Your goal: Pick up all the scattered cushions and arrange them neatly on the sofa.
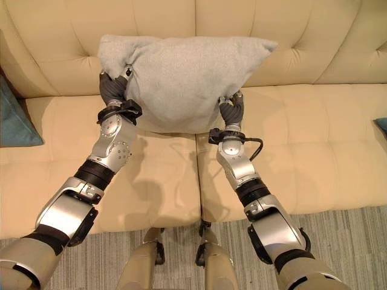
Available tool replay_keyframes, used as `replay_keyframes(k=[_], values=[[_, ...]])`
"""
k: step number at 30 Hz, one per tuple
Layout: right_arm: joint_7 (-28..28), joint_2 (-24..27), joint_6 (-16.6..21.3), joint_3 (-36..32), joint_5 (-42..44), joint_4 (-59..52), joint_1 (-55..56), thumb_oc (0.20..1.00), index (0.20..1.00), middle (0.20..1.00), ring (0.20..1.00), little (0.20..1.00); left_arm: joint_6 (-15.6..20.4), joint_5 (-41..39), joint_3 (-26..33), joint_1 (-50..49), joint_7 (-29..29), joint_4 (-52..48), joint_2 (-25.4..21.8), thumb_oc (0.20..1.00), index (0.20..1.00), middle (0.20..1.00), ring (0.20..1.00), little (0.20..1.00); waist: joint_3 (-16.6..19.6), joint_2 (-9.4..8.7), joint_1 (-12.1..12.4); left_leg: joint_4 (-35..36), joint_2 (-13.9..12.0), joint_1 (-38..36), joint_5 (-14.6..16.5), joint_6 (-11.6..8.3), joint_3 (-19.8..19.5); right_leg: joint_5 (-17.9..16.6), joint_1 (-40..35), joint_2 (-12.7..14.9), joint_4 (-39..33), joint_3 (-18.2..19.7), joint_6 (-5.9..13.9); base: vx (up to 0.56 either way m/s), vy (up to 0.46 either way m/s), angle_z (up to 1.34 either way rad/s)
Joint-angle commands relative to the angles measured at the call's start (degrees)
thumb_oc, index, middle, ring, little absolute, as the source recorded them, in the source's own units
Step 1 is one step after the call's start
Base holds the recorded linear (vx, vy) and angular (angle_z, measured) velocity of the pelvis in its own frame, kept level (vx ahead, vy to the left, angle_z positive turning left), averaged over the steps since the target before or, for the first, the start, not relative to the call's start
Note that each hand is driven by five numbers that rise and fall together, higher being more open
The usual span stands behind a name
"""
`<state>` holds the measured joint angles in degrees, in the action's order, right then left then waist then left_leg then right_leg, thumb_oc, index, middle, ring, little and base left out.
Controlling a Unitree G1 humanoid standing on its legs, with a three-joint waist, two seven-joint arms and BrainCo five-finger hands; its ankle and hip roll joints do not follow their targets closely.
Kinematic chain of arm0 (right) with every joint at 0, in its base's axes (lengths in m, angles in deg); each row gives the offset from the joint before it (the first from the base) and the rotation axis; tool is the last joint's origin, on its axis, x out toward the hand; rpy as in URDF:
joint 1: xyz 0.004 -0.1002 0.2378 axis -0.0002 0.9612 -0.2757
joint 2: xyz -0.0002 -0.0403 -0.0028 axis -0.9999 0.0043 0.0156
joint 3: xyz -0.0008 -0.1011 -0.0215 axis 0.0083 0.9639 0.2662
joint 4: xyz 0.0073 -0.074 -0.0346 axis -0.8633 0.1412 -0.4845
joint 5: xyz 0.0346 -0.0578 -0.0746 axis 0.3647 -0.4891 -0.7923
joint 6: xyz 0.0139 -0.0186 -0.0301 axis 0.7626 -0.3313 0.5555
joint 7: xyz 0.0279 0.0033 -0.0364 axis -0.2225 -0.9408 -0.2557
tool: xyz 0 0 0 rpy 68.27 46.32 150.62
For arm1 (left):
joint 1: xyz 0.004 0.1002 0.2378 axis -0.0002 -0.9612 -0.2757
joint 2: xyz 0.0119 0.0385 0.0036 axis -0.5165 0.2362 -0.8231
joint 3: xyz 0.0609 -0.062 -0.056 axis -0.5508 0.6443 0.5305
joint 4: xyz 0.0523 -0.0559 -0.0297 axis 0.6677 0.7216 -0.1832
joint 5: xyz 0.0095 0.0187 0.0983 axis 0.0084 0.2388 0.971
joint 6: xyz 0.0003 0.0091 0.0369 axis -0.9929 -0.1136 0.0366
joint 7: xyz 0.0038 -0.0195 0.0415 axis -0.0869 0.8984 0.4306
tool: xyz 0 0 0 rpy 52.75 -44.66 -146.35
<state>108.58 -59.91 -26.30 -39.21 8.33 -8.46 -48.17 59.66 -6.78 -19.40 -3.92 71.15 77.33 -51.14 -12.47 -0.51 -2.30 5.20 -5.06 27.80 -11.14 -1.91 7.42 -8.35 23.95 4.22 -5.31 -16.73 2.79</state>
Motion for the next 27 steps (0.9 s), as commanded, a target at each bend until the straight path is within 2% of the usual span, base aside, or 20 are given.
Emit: replay_keyframes(k=[1, 3, 4, 5, 6, 7, 8, 18, 23, 27], values=[[-2.0, -1.8, 4.9, 2.9, -4.1, -1.9, -14.2, 0.200, 0.200, 0.200, 0.200, 0.200, 0.8, 4.2, -5.4, 11.8, -3.2, 4.1, 3.0, 0.200, 0.200, 0.200, 0.200, 0.200, -2.3, 0.39, 1.5, -0.9, -3.0, -6.1, 6.5, -5.03, 0.6, 4.7, -2.1, 1.5, 3.1, -2.8, 5.85, 0.00, -0.030, 0.00], [-2.0, -1.0, 4.8, 3.2, -4.3, -0.7, -15.3, 0.200, 0.200, 0.200, 0.200, 0.200, 0.6, 4.8, -5.4, 12.9, -3.1, 5.4, 1.9, 0.200, 0.200, 0.200, 0.200, 0.200, -2.4, 0.19, 1.6, -0.8, -3.1, -5.1, 6.2, -5.13, 0.2, 4.5, -1.3, 1.3, 3.0, -3.0, 6.00, 0.01, -0.038, 0.02], [-2.0, -0.4, 4.6, 3.5, -4.6, 0.3, -16.3, 0.200, 0.200, 0.200, 0.200, 0.200, 0.6, 4.6, -5.6, 13.4, -3.4, 5.9, 1.6, 0.492, 0.492, 0.492, 0.492, 0.492, -2.4, 0.10, 1.7, -0.7, -3.1, -4.6, 6.1, -5.18, -0.1, 4.4, -0.8, 1.2, 3.0, -3.1, 6.07, 0.01, -0.039, 0.02], [-2.4, 0.8, 4.4, 4.1, -5.1, 1.7, -17.8, 0.407, 0.407, 0.407, 0.407, 0.407, 0.5, 4.5, -5.9, 14.4, -3.7, 6.8, 1.1, 1.000, 1.000, 1.000, 1.000, 1.000, -2.4, 0.07, 1.8, -0.7, -3.1, -4.0, 6.0, -5.26, -0.3, 4.4, -0.2, 1.2, 3.1, -3.4, 6.13, 0.00, -0.023, 0.04], [-2.4, 0.8, 4.4, 4.1, -5.1, 1.7, -17.8, 0.476, 0.476, 0.476, 0.476, 0.476, 0.5, 4.5, -5.9, 14.5, -3.7, 6.9, 1.1, 1.000, 1.000, 1.000, 1.000, 1.000, -2.4, 0.08, 1.8, -0.7, -3.1, -3.9, 6.0, -5.26, -0.3, 4.4, -0.1, 1.2, 3.1, -3.4, 6.13, 0.01, -0.031, 0.06], [-2.3, 2.9, 4.0, 4.8, -5.4, 3.7, -20.3, 0.928, 0.928, 0.928, 0.928, 0.928, 0.7, 3.9, -6.0, 15.5, -3.8, 7.7, -0.1, 1.000, 1.000, 1.000, 1.000, 1.000, -2.4, 0.01, 2.1, -0.6, -3.2, -3.1, 5.8, -5.45, -0.9, 4.3, 0.7, 1.1, 3.2, -3.7, 6.29, 0.01, -0.032, 0.06], [-2.2, 4.0, 3.9, 4.9, -5.3, 4.8, -21.5, 1.000, 1.000, 1.000, 1.000, 1.000, 0.7, 3.5, -5.9, 16.1, -3.8, 8.2, -0.7, 1.000, 1.000, 1.000, 1.000, 1.000, -2.4, -0.02, 2.2, -0.5, -3.2, -2.6, 5.7, -5.53, -1.2, 4.4, 1.1, 1.1, 3.3, -3.9, 6.32, 0.01, -0.053, 0.08], [-1.9, 16.8, 3.0, 8.1, -4.8, 11.1, -30.6, 1.000, 1.000, 1.000, 1.000, 1.000, -1.3, 4.1, -4.5, 16.7, -4.7, 16.1, -10.5, 1.000, 1.000, 1.000, 1.000, 1.000, -0.6, -0.26, 4.4, -0.2, -3.1, -2.4, 5.3, -6.60, -2.9, 5.2, 0.3, 1.1, 3.1, -6.3, 6.44, 0.02, -0.032, 0.08], [-2.8, 22.7, 3.0, 7.8, -5.4, 9.4, -28.2, 1.000, 1.000, 1.000, 1.000, 1.000, -1.8, 6.0, -2.7, 11.8, -6.1, 15.0, -14.8, 1.000, 1.000, 1.000, 1.000, 1.000, 0.5, -0.74, 5.0, -0.2, -3.4, -3.7, 5.5, -6.87, -3.4, 5.5, -2.0, 0.8, 2.3, -7.2, 6.34, 0.02, -0.029, 0.16], [-4.6, 25.5, 3.3, 5.2, -7.0, 4.4, -21.2, 1.000, 1.000, 1.000, 1.000, 1.000, -1.9, 8.0, 0.1, 4.0, -7.9, 9.3, -17.5, 1.000, 1.000, 1.000, 1.000, 1.000, 1.5, -1.29, 5.4, -0.2, -3.9, -5.8, 6.0, -6.92, -3.1, 5.8, -4.5, 0.3, 1.5, -7.5, 6.24, 0.03, -0.018, 0.06]])
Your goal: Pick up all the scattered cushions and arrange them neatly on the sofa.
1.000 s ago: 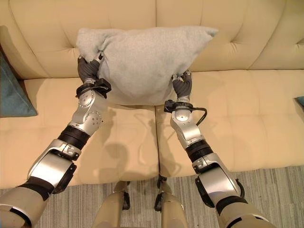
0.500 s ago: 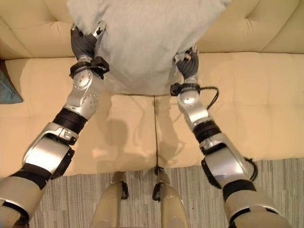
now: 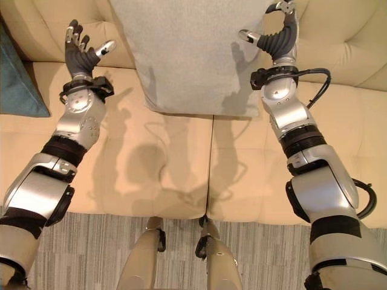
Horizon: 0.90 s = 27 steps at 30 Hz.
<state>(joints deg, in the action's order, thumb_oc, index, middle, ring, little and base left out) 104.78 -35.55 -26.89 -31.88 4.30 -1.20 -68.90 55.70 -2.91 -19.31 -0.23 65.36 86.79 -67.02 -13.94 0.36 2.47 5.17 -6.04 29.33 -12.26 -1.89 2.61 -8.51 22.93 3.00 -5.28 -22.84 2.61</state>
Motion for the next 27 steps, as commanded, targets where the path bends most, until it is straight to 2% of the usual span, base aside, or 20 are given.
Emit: replay_keyframes(k=[1, 4, 5, 6, 7, 8, 9, 10, 11, 12, 14, 18, 19, 20, 22, 23, 25, 26, 27], values=[[-1.4, 1.7, 3.9, -3.5, -3.2, -4.0, 2.5, 1.000, 1.000, 1.000, 1.000, 1.000, 1.9, 4.8, 1.0, -2.2, -2.7, -1.7, -2.4, 1.000, 1.000, 1.000, 1.000, 1.000, 3.2, -2.30, 0.7, -0.2, -3.1, -8.1, 7.3, -6.90, 2.0, 6.1, -4.3, 1.4, 1.2, -1.4, 6.36, 0.00, 0.000, 0.00], [-2.1, 1.3, 4.0, -5.7, -3.9, -5.8, 7.1, 1.000, 1.000, 1.000, 1.000, 1.000, 1.5, 5.7, 2.2, -5.7, -2.9, -3.8, -2.6, 1.000, 1.000, 1.000, 1.000, 1.000, 3.6, -2.50, 1.0, -0.2, -3.4, -9.2, 7.6, -6.80, 2.2, 6.1, -5.6, 1.3, 0.7, -1.3, 6.27, -0.03, 0.002, 0.02], [-2.8, 1.2, 3.8, -7.5, -4.3, -6.5, 10.2, 1.000, 1.000, 1.000, 1.000, 1.000, 1.6, 5.8, 3.7, -8.1, -3.3, -5.6, -2.8, 1.000, 1.000, 1.000, 1.000, 1.000, 3.3, -2.67, 1.1, -0.2, -2.9, -9.3, 6.3, -6.13, 2.9, 5.1, -5.5, 1.8, 0.9, -2.0, 5.81, -0.10, 0.021, -0.05], [-3.2, 1.0, 3.7, -8.5, -4.8, -7.2, 12.3, 1.000, 1.000, 1.000, 1.000, 1.000, 1.6, 6.0, 4.4, -9.7, -3.4, -6.7, -2.9, 1.000, 1.000, 1.000, 1.000, 1.000, 3.4, -2.61, 1.1, -0.2, -2.8, -9.6, 6.3, -6.04, 2.9, 5.1, -5.7, 1.9, 0.9, -2.0, 5.78, -0.02, 0.010, -0.05], [-3.2, 1.0, 3.7, -8.5, -4.8, -7.3, 12.4, 1.000, 1.000, 1.000, 1.000, 1.000, 1.5, 6.0, 4.4, -9.8, -3.3, -6.7, -2.9, 1.000, 1.000, 1.000, 1.000, 1.000, 3.8, -2.52, 1.1, -0.2, -3.2, -10.1, 7.8, -6.48, 2.4, 6.2, -6.4, 1.5, 0.6, -1.3, 6.23, -0.03, 0.017, -0.04], [-3.6, 0.9, 3.3, -9.7, -5.8, -7.9, 14.8, 1.000, 1.000, 1.000, 1.000, 1.000, 1.5, 6.4, 5.6, -12.2, -3.7, -8.5, -2.7, 1.000, 1.000, 1.000, 1.000, 1.000, 3.4, -2.36, 1.2, -0.2, -2.8, -10.0, 6.4, -5.89, 3.0, 5.1, -6.1, 1.9, 0.8, -1.9, 5.74, -0.03, 0.026, -0.02], [-3.9, 0.8, 3.1, -10.1, -6.4, -8.3, 16.2, 1.000, 1.000, 1.000, 1.000, 1.000, 1.5, 6.4, 6.3, -13.5, -3.9, -9.3, -2.4, 1.000, 1.000, 1.000, 1.000, 1.000, 3.4, -2.25, 1.2, -0.2, -2.8, -10.2, 6.5, -5.82, 3.2, 5.1, -6.2, 2.0, 0.8, -1.8, 5.73, -0.04, 0.038, -0.04], [-4.1, 0.6, 2.8, -10.5, -7.0, -8.5, 17.8, 1.000, 1.000, 1.000, 1.000, 1.000, 1.4, 6.4, 7.2, -15.1, -3.9, -10.2, -2.0, 1.000, 1.000, 1.000, 1.000, 1.000, 3.9, -2.04, 1.2, -0.2, -3.1, -11.0, 7.9, -6.20, 2.7, 6.1, -7.0, 1.6, 0.6, -1.2, 6.20, -0.02, 0.019, -0.06], [-4.1, 0.7, 2.8, -10.6, -7.0, -8.5, 17.8, 1.000, 1.000, 1.000, 1.000, 1.000, 1.5, 6.4, 7.2, -15.2, -3.9, -10.3, -2.0, 1.000, 1.000, 1.000, 1.000, 1.000, 3.5, -2.17, 1.2, -0.2, -2.8, -10.5, 6.5, -5.76, 3.3, 5.0, -6.4, 2.0, 0.7, -1.8, 5.75, -0.03, 0.023, -0.13], [-5.1, 1.0, 2.1, -11.3, -8.7, -9.5, 21.7, 1.000, 1.000, 1.000, 1.000, 1.000, 1.5, 5.7, 9.0, -19.5, -4.8, -13.5, -0.9, 1.000, 1.000, 1.000, 1.000, 1.000, 3.7, -2.19, 1.2, -0.2, -2.7, -11.1, 6.6, -5.63, 3.5, 5.0, -6.8, 2.0, 0.6, -1.8, 5.81, -0.10, 0.037, -0.15], [-7.1, 0.5, 1.0, -13.7, -11.3, -12.0, 31.0, 1.000, 1.000, 1.000, 1.000, 1.000, 1.0, 4.9, 12.0, -30.1, -7.2, -20.2, 1.9, 1.000, 1.000, 1.000, 1.000, 1.000, 4.3, -2.32, 1.2, -0.2, -2.9, -13.2, 7.1, -5.40, 4.2, 5.1, -8.6, 2.0, 0.5, -1.4, 5.72, 0.02, 0.021, -0.11], [-11.0, -0.7, 0.6, -17.9, -14.8, -14.4, 45.6, 1.000, 1.000, 1.000, 1.000, 1.000, -1.1, 5.9, 14.6, -45.6, -12.3, -24.3, 5.8, 1.000, 1.000, 1.000, 1.000, 1.000, 5.3, -2.38, 1.0, -0.2, -3.2, -17.1, 7.9, -5.22, 4.7, 6.2, -12.6, 2.3, 0.4, -1.3, 5.53, 0.07, -0.001, -0.09], [-12.7, -1.4, 0.4, -20.2, -15.8, -12.9, 51.9, 1.000, 1.000, 1.000, 1.000, 1.000, -2.3, 6.5, 15.4, -52.3, -15.2, -24.9, 7.5, 1.000, 1.000, 1.000, 1.000, 1.000, 5.9, -2.35, 0.9, -0.2, -3.2, -19.0, 8.3, -5.10, 4.8, 6.8, -14.6, 2.2, 0.3, -1.2, 5.40, 0.11, -0.006, -0.06], [-14.1, -3.2, 0.5, -21.9, -16.1, -10.7, 56.8, 1.000, 1.000, 1.000, 1.000, 1.000, -3.8, 7.0, 15.3, -57.2, -19.2, -23.0, 8.2, 1.000, 1.000, 1.000, 1.000, 1.000, 6.6, -2.21, 0.6, -0.2, -3.2, -20.6, 8.6, -5.05, 4.7, 7.3, -16.0, 1.9, 0.3, -0.7, 5.19, 0.10, -0.012, 0.06], [-15.6, -6.1, 0.4, -23.1, -16.5, -7.8, 61.2, 1.000, 1.000, 1.000, 1.000, 1.000, -6.0, 6.1, 15.8, -61.3, -23.4, -17.9, 9.7, 1.000, 1.000, 1.000, 1.000, 1.000, 7.0, -2.06, 0.4, -1.1, -3.5, -22.4, 9.3, -4.99, 4.6, 8.2, -17.9, 1.6, 0.3, -0.1, 4.70, 0.05, -0.015, 0.13], [-16.4, -8.8, 0.4, -24.3, -15.9, -5.8, 63.7, 1.000, 1.000, 1.000, 1.000, 1.000, -7.1, 6.7, 16.4, -63.7, -24.8, -13.5, 11.8, 1.000, 1.000, 1.000, 1.000, 1.000, 6.9, -2.25, 0.5, -4.3, -3.7, -22.6, 10.7, -5.00, 4.5, 9.0, -19.4, 1.4, 0.3, 0.5, 4.23, -0.02, -0.018, 0.04], [-17.1, -11.3, 0.7, -24.0, -15.2, -3.5, 64.6, 1.000, 1.000, 1.000, 1.000, 1.000, -7.4, 8.2, 17.6, -65.2, -25.2, -8.8, 13.8, 1.000, 1.000, 1.000, 1.000, 1.000, 6.4, -2.60, 1.2, -9.6, -3.8, -21.9, 11.4, -5.13, 2.4, 9.3, -20.7, 1.2, 0.3, 1.5, 3.75, -0.10, 0.004, -0.07], [-17.2, -13.2, 0.6, -23.1, -14.1, -0.2, 64.4, 1.000, 1.000, 1.000, 1.000, 1.000, -7.4, 10.4, 17.8, -66.3, -25.2, -4.0, 15.5, 1.000, 1.000, 1.000, 1.000, 1.000, 5.5, -3.05, 2.6, -14.0, -1.0, -20.0, 12.1, -5.32, -4.5, 9.0, -20.5, 1.4, 0.3, 2.9, 3.40, -0.19, 0.036, -0.16], [-17.3, -13.8, 0.7, -22.8, -13.8, 0.8, 64.2, 1.000, 1.000, 1.000, 1.000, 1.000, -7.4, 12.1, 17.6, -66.4, -25.1, -1.4, 16.2, 1.000, 1.000, 1.000, 1.000, 1.000, 5.0, -3.01, 3.4, -14.8, 0.8, -20.0, 13.4, -5.09, -8.5, 8.9, -20.6, 1.2, 0.3, 4.4, 3.39, -0.18, 0.037, -0.32]])
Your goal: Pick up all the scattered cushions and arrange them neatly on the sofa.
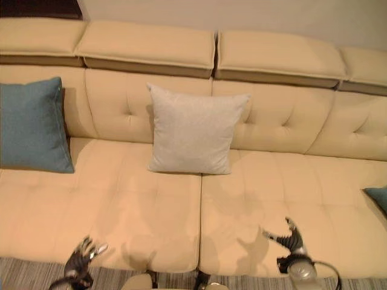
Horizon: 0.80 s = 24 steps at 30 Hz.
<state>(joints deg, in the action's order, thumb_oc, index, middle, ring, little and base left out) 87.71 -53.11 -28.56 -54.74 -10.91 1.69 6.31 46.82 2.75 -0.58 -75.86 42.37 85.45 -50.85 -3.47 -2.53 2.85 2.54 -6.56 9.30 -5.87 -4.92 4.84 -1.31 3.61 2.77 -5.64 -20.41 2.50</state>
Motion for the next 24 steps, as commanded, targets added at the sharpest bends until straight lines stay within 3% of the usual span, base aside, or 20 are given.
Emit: replay_keyframes(k=[1, 5, 7, 9, 11, 12, 14, 17, 19, 21, 22, 24], values=[[-0.2, 3.7, 2.3, 0.0, 1.4, -2.1, -11.0, 1.000, 1.000, 1.000, 1.000, 1.000, 1.5, 6.4, -1.2, 9.3, -2.1, 0.0, 0.1, 1.000, 1.000, 1.000, 1.000, 1.000, -5.4, -0.20, 2.8, -12.0, 1.5, 0.2, 6.8, -2.00, -10.9, 1.6, -1.1, 1.6, 0.6, 1.9, 3.55, -0.11, 0.033, -0.53], [-1.9, 1.8, 2.3, 0.7, 2.9, 3.6, -11.1, 1.000, 1.000, 1.000, 1.000, 1.000, 0.8, 11.3, -1.4, 8.8, -2.5, 11.3, 3.3, 1.000, 1.000, 1.000, 1.000, 1.000, -3.7, 0.56, 1.8, -8.7, 4.6, -4.2, 11.6, -0.44, -16.3, 0.0, -1.0, 2.7, 0.7, 5.3, 4.20, -0.10, 0.153, -0.51], [-2.5, 0.8, 1.7, 1.5, 2.4, 7.3, -11.2, 1.000, 1.000, 1.000, 1.000, 1.000, 0.6, 12.8, -0.8, 9.7, -2.3, 16.2, 4.3, 1.000, 1.000, 1.000, 1.000, 1.000, -3.1, 1.36, 0.8, -6.6, 6.3, -7.1, 12.5, 1.16, -16.6, -1.1, 0.3, 4.3, 2.9, 6.9, 4.82, -0.17, 0.254, -0.53], [-2.5, 0.8, 1.7, 1.5, 2.4, 7.3, -11.2, 1.000, 1.000, 1.000, 1.000, 1.000, 0.6, 12.8, -0.8, 9.8, -2.3, 16.2, 4.3, 1.000, 1.000, 1.000, 1.000, 1.000, -3.2, 1.35, 0.9, -6.6, 6.3, -7.2, 12.5, 1.18, -16.6, -1.1, 0.3, 4.4, 3.0, 7.0, 4.84, -0.13, 0.142, -0.36], [-2.7, -0.2, 0.5, 2.2, 1.4, 10.3, -11.5, 1.000, 1.000, 1.000, 1.000, 1.000, 0.8, 14.1, -1.4, 10.5, -1.9, 18.9, 5.4, 1.000, 1.000, 1.000, 1.000, 1.000, -3.5, 1.80, 0.7, -4.8, 8.5, -8.9, 12.4, 2.84, -16.2, -3.2, 3.4, 6.7, 5.7, 7.9, 6.59, -0.23, 0.224, -0.37], [-2.7, -0.2, 0.5, 2.2, 1.4, 10.3, -11.5, 1.000, 1.000, 1.000, 1.000, 1.000, 0.8, 14.1, -1.4, 10.5, -1.9, 18.9, 5.4, 1.000, 1.000, 1.000, 1.000, 1.000, -3.6, 1.78, 0.8, -4.8, 8.5, -9.0, 12.4, 2.87, -16.1, -3.2, 3.4, 6.7, 5.8, 8.1, 6.60, -0.25, 0.167, -0.61], [-2.8, -0.6, -0.4, 2.5, 0.2, 11.7, -12.8, 1.000, 1.000, 1.000, 1.000, 1.000, 0.7, 14.6, -1.8, 11.4, -1.8, 20.0, 5.7, 1.000, 1.000, 1.000, 1.000, 1.000, -5.0, 2.05, 0.7, -3.6, 8.9, -9.5, 11.6, 4.29, -14.0, -5.8, 7.3, 9.4, 9.5, 7.3, 9.07, -0.32, 0.107, -1.04], [-2.6, -0.9, -0.5, 2.9, 0.0, 12.1, -13.5, 1.000, 1.000, 1.000, 1.000, 1.000, 0.2, 15.5, -2.3, 12.7, -1.4, 21.1, 5.5, 1.000, 1.000, 1.000, 1.000, 1.000, -5.9, 2.32, 1.2, -3.9, 8.7, -8.7, 10.8, 5.05, -12.4, -3.7, 7.7, 9.9, 12.5, 5.0, 8.46, -0.24, 0.022, -1.03], [-3.0, -1.1, -0.5, 3.8, 0.3, 13.8, -13.9, 1.000, 1.000, 1.000, 1.000, 1.000, -0.2, 15.8, -1.9, 13.3, -1.2, 21.9, 5.0, 1.000, 1.000, 1.000, 1.000, 1.000, -5.7, 2.93, 2.7, -3.5, 7.5, -8.2, 9.4, 5.78, -9.5, 0.9, 4.9, 9.7, 19.3, 0.7, 5.92, -0.25, -0.030, -0.35], [-3.0, -1.2, -0.8, 3.9, 0.4, 14.6, -14.5, 1.000, 1.000, 1.000, 1.000, 1.000, -0.5, 15.6, -1.5, 13.2, -1.4, 22.3, 4.8, 1.000, 1.000, 1.000, 1.000, 1.000, -4.4, 3.03, 4.3, -2.7, 6.7, -7.7, 8.6, 5.86, -7.6, 3.6, 2.0, 9.9, 21.5, -1.4, 5.61, -0.15, -0.066, -0.85], [-3.0, -1.2, -0.8, 3.9, 0.4, 14.6, -14.5, 1.000, 1.000, 1.000, 1.000, 1.000, -0.5, 15.6, -1.5, 13.2, -1.4, 22.3, 4.8, 1.000, 1.000, 1.000, 1.000, 1.000, -4.4, 3.03, 4.3, -2.7, 6.7, -7.7, 8.6, 5.86, -7.6, 3.6, 2.0, 9.9, 21.5, -1.4, 5.61, -0.11, -0.156, -0.72], [-3.1, -1.4, -1.0, 4.1, 0.8, 14.7, -15.3, 1.000, 1.000, 1.000, 1.000, 1.000, -0.5, 14.7, -0.4, 12.9, -1.0, 23.0, 4.9, 1.000, 1.000, 1.000, 1.000, 1.000, -2.9, 2.23, 6.8, -2.6, 5.8, -5.9, 7.7, 4.89, -4.6, 4.3, -3.3, 9.7, 17.5, -2.9, 6.15, -0.14, -0.236, -0.83]])
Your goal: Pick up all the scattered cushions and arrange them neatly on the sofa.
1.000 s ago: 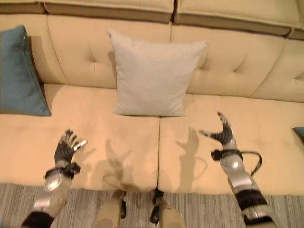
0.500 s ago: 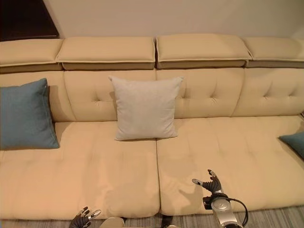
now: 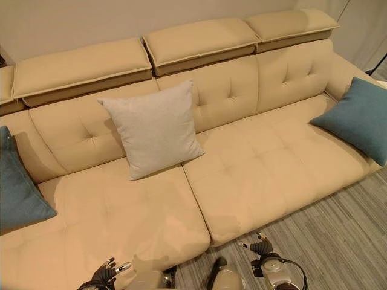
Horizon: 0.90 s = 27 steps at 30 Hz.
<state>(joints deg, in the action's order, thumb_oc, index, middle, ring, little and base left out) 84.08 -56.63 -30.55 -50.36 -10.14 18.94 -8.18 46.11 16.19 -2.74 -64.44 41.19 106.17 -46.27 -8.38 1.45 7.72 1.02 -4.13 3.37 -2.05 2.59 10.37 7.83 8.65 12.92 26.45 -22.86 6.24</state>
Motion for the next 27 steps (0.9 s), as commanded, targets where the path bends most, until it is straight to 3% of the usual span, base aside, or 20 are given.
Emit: replay_keyframes(k=[1, 3, 5, 8, 9, 10, 12, 15, 18, 21, 24, 25, 27], values=[[0.6, 2.0, 0.9, 0.2, 0.4, -2.7, -1.4, 1.000, 1.000, 1.000, 1.000, 1.000, 0.2, 0.3, 2.2, 1.4, 0.5, 2.1, 0.5, 1.000, 1.000, 1.000, 1.000, 1.000, 2.0, -2.27, 2.7, -1.2, 3.1, 0.6, 3.6, -3.18, -9.2, -4.5, -9.5, -1.4, -17.9, -0.4, 2.49, -0.08, -0.158, -0.78], [0.7, 2.0, 0.8, 0.5, 0.7, -2.7, -2.1, 1.000, 1.000, 1.000, 1.000, 1.000, 0.3, -0.2, 2.6, 1.4, 0.7, 2.3, 0.8, 1.000, 1.000, 1.000, 1.000, 1.000, 2.5, -2.52, 2.9, -1.4, 2.7, 1.6, 3.1, -3.81, -8.3, -4.5, -9.8, -2.1, -21.4, -0.3, 2.66, -0.03, -0.204, -0.74], [1.2, 2.5, 1.1, 1.4, 1.7, -3.9, -3.2, 1.000, 1.000, 1.000, 1.000, 1.000, 0.4, -0.3, 2.1, 2.4, 1.5, 2.9, 1.5, 1.000, 1.000, 1.000, 1.000, 1.000, 2.0, -2.29, 2.4, -3.3, 0.4, 2.7, 2.4, -5.74, -7.1, -4.5, -9.8, -4.4, -25.3, 0.8, 1.70, 0.01, -0.288, -0.79], [1.4, 3.1, 1.2, 1.7, 2.0, -4.7, -3.2, 1.000, 1.000, 1.000, 1.000, 1.000, 0.7, -0.3, 1.5, 3.3, 1.8, 2.7, 2.0, 1.000, 1.000, 1.000, 1.000, 1.000, 1.2, -1.89, 1.5, -4.8, -0.6, 3.4, 1.9, -6.71, -7.1, -4.2, -10.9, -5.3, -26.8, 0.1, 1.02, -0.02, -0.133, -0.13], [1.6, 3.5, 1.1, 2.0, 1.8, -4.8, -3.3, 1.000, 1.000, 1.000, 1.000, 1.000, 0.8, -0.7, 1.0, 3.7, 2.1, 2.2, 2.3, 1.000, 1.000, 1.000, 1.000, 1.000, 0.3, -1.79, 1.8, -6.1, 0.0, 3.9, 1.9, -7.05, -8.9, -4.3, -11.0, -5.5, -26.9, 0.7, 0.67, -0.10, -0.161, -0.03], [2.2, 3.8, 1.1, 2.4, 1.5, -4.7, -3.7, 1.000, 1.000, 1.000, 1.000, 1.000, 1.1, -1.4, 0.1, 4.3, 2.2, 1.4, 3.0, 1.000, 1.000, 1.000, 1.000, 1.000, 0.0, -1.96, 2.4, -7.0, 3.4, 4.7, 3.1, -7.13, -15.7, -5.2, -10.1, -5.9, -27.6, 2.5, 0.32, -0.10, -0.144, -0.16], [2.2, 3.8, 1.1, 2.4, 1.5, -4.4, -3.7, 1.000, 1.000, 1.000, 1.000, 1.000, 1.1, -1.6, -0.1, 4.4, 2.2, 1.3, 3.1, 1.000, 1.000, 1.000, 1.000, 1.000, 0.1, -2.16, 2.6, -6.9, 4.7, 4.5, 3.8, -6.99, -17.9, -5.7, -9.9, -6.2, -28.1, 3.6, 0.33, -0.05, -0.081, -0.47], [1.9, 3.5, 0.4, 3.3, 0.8, -2.8, -4.3, 1.000, 1.000, 1.000, 1.000, 1.000, 1.1, -1.5, -0.5, 4.7, 1.8, 0.4, 3.5, 1.000, 1.000, 1.000, 1.000, 1.000, 0.7, -1.63, 3.7, -7.4, 10.2, 2.7, 6.9, -4.79, -25.7, -7.1, -8.2, -7.4, -28.5, 9.1, 0.29, -0.04, 0.031, -1.05], [1.6, 3.0, 0.3, 3.8, 0.4, -2.0, -5.1, 1.000, 1.000, 1.000, 1.000, 1.000, 0.9, -0.6, -0.4, 4.9, 1.5, 0.2, 3.3, 1.000, 1.000, 1.000, 1.000, 1.000, 0.9, -1.35, 3.9, -7.6, 11.8, 2.3, 6.9, -3.97, -28.5, -7.9, -6.3, -8.1, -26.9, 12.4, 0.15, -0.03, 0.074, -0.81], [1.4, 2.3, 0.3, 3.9, 0.3, -2.0, -5.2, 1.000, 1.000, 1.000, 1.000, 1.000, 1.1, 0.7, -0.1, 5.0, 1.7, 0.4, 2.6, 1.000, 1.000, 1.000, 1.000, 1.000, 0.8, -1.53, 4.0, -7.2, 11.7, 1.7, 7.0, -3.22, -28.0, -7.9, -4.2, -8.7, -24.6, 13.7, 0.56, -0.04, 0.032, -0.91], [1.4, 1.3, 0.3, 3.9, -0.1, -2.4, -5.2, 1.000, 1.000, 1.000, 1.000, 1.000, 1.0, 0.5, 0.5, 5.1, 2.2, -0.1, 1.3, 1.000, 1.000, 1.000, 1.000, 1.000, -0.3, -1.62, 4.7, -6.9, 10.6, 1.2, 6.9, -2.74, -26.2, -7.9, -0.8, -7.7, -18.5, 10.7, 1.55, -0.07, -0.025, -0.86], [1.7, 1.1, 0.2, 3.2, -0.2, -2.0, -4.7, 1.000, 1.000, 1.000, 1.000, 1.000, 0.8, 0.8, 0.9, 4.8, 2.4, -0.2, 0.7, 1.000, 1.000, 1.000, 1.000, 1.000, -0.7, -1.53, 5.8, -6.8, 8.9, 0.9, 7.3, -2.96, -22.9, -8.2, -0.8, -4.6, -17.2, 3.7, 2.88, -0.02, -0.049, -1.32], [1.2, 0.7, 0.1, 2.3, 0.0, -1.4, -3.2, 1.000, 1.000, 1.000, 1.000, 1.000, 0.5, 1.9, 2.2, 4.4, 2.1, 0.2, -0.1, 1.000, 1.000, 1.000, 1.000, 1.000, -0.2, -1.51, 5.7, -4.0, 6.5, -1.1, 6.8, -2.64, -20.3, -8.7, -1.1, -1.4, -16.8, -1.6, 2.37, 0.06, -0.108, -1.31]])
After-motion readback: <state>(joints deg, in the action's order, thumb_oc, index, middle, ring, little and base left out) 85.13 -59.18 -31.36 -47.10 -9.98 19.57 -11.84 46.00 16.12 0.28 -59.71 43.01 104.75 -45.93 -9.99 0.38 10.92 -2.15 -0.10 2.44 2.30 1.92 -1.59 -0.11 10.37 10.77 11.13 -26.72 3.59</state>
